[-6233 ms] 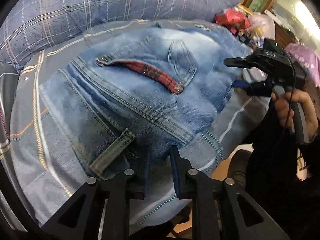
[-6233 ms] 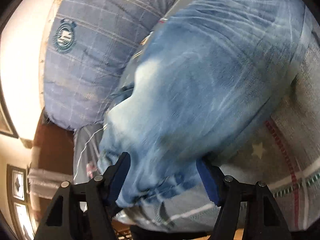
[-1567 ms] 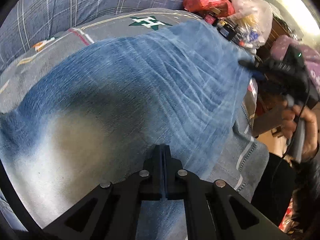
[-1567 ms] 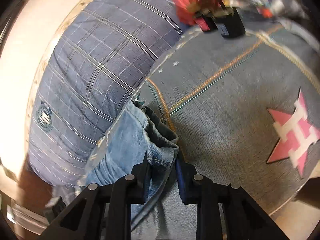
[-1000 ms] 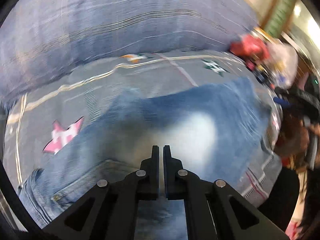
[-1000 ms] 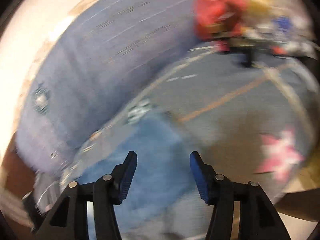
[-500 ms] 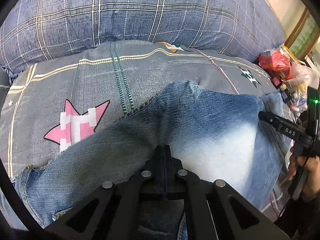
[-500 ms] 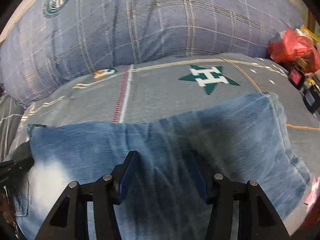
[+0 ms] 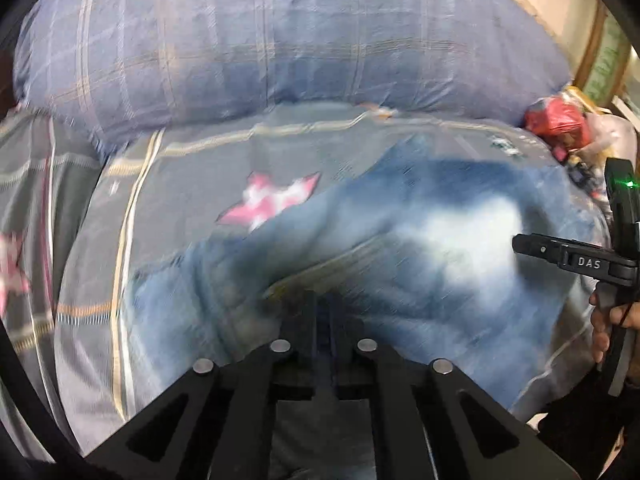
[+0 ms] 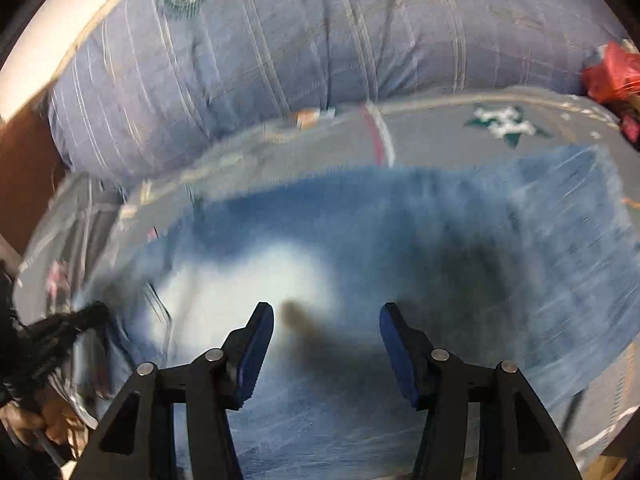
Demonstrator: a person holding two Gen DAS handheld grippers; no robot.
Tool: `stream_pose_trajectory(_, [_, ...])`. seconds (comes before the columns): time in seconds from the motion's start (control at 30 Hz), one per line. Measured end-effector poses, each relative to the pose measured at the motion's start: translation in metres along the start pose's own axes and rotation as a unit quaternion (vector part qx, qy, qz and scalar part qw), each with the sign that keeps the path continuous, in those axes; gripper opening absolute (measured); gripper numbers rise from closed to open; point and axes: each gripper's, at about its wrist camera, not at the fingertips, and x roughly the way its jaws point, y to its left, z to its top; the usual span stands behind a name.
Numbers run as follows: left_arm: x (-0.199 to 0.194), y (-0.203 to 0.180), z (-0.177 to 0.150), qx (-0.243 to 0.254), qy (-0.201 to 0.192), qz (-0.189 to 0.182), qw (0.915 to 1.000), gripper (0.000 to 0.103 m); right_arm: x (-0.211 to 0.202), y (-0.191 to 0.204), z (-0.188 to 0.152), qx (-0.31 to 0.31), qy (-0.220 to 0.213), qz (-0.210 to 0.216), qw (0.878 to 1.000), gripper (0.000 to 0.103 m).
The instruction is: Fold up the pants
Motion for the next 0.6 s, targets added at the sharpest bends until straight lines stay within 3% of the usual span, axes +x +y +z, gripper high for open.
stream_pose_trajectory(0.13, [-0.006, 0.009, -0.005, -0.018, -0.022, -0.021, 0.9994, 0.017, 0.012, 0.017, -0.006, -0.035, 0.000, -0.045, 0.998, 0.066])
stream_pose_trajectory(0.2, [-0.016, 0.007, -0.003, -0.022, -0.036, -0.021, 0.9989, 0.028, 0.006, 0.019, -0.004, -0.018, 0.007, -0.027, 0.999, 0.066])
stream_pose_trajectory(0.23, [-0.024, 0.007, -0.003, -0.024, -0.050, -0.021, 0.9982, 0.037, 0.001, 0.023, -0.003, -0.009, 0.005, -0.004, 1.000, 0.066])
stream_pose_trajectory(0.37, [-0.049, 0.010, -0.005, -0.031, -0.085, -0.021, 0.9956, 0.069, -0.022, 0.048, -0.011, -0.029, -0.013, 0.026, 0.999, 0.066])
stream_pose_trajectory(0.4, [-0.049, 0.010, -0.006, -0.029, -0.089, -0.016, 0.9955, 0.071, -0.026, 0.056, -0.014, -0.032, -0.014, 0.040, 0.999, 0.066])
stream_pose_trajectory(0.47, [-0.044, 0.011, -0.016, -0.012, -0.081, 0.014, 0.9965, 0.072, -0.027, 0.070, -0.023, -0.039, -0.012, 0.068, 0.997, 0.068])
stream_pose_trajectory(0.53, [-0.024, 0.013, -0.029, 0.003, -0.040, 0.056, 0.9976, 0.072, -0.017, 0.085, -0.039, -0.051, 0.004, 0.080, 0.995, 0.069])
stream_pose_trajectory(0.6, [-0.002, 0.022, -0.043, 0.002, -0.008, 0.061, 0.9981, 0.076, 0.011, 0.093, -0.057, -0.060, 0.047, 0.066, 0.995, 0.070])
